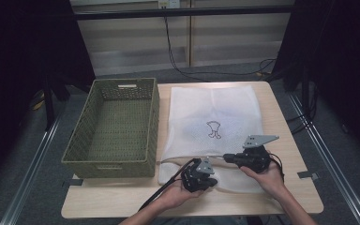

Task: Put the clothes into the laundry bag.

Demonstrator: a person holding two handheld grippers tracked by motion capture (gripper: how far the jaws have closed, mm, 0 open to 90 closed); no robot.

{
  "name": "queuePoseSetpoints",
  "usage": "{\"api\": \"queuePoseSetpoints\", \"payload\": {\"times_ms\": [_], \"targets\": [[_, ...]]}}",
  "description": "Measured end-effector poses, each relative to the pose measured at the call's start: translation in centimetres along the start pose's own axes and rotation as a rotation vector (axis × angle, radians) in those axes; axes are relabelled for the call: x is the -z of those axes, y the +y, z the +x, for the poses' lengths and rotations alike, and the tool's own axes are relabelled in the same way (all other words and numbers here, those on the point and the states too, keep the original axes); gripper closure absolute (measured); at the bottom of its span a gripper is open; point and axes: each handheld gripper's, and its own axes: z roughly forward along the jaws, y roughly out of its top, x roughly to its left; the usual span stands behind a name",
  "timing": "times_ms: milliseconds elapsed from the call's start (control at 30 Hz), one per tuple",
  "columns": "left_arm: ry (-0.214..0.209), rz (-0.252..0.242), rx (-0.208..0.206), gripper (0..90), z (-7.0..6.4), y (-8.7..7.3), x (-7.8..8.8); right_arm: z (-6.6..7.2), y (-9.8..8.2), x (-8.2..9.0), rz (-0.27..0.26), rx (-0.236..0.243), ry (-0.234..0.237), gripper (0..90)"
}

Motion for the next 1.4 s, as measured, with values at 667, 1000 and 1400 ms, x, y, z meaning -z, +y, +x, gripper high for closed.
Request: {"api": "queuePoseSetpoints", "payload": {"times_ms": [667,1000,1400], "targets": [[0.004,0.031,-0.009,90.0,0.2,0.1,0.1,-1.4,-2.7,-2.6,0.151,0.005,-0.094,87.1],[-0.022,-0.025,0.059,75.8,0.2,-0.1,0.5,-1.6,-2.7,-2.0,0.126,-0.026,-0.116,73.5],[0.087,-0.149,0.067,47.4,-0.2,0.8,4.9,-1.5,-1.4,1.9,-0.138,-0.127,-0.071,49.3]]}}
